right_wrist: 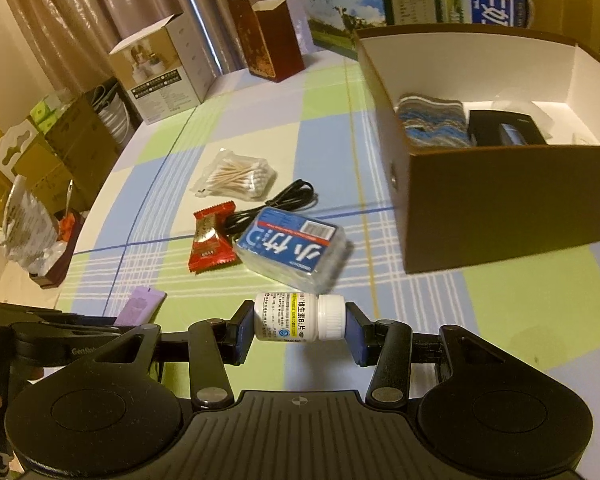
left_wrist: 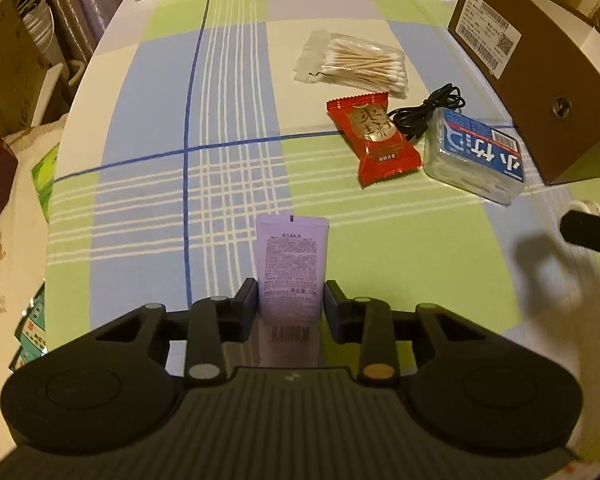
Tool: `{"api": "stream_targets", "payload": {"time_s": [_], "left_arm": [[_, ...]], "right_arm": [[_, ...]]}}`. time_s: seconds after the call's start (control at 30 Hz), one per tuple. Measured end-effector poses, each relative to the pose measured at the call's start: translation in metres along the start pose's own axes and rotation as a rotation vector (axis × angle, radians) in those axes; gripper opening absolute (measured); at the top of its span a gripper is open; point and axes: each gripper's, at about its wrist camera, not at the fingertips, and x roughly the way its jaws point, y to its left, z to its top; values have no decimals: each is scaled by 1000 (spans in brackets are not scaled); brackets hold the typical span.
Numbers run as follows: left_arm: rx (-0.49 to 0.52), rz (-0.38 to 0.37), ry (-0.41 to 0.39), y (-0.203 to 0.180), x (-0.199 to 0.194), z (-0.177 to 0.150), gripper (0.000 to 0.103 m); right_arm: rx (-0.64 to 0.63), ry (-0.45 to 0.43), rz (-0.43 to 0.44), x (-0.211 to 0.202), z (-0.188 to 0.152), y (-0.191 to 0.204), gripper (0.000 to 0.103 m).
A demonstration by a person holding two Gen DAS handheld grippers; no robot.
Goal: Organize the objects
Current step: 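Lift the purple tube and pill bottle with both tools and carry them over the brown box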
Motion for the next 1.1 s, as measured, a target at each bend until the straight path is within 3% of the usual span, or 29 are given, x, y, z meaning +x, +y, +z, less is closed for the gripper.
{"api": "stream_targets", "payload": {"time_s": [0.3, 0.53, 1.1], "left_arm": [[15, -7, -5, -15, -12, -17, 30], [31, -25, -51, -33, -33, -28, 30], [71, -79, -147, -105, -79, -27, 29]], "right_arm": [[0, -7, -2, -21, -15, -12, 44], [-15, -21, 15, -39, -20, -23, 44], [17, -81, 9, -87, -20, -89, 44]]}}
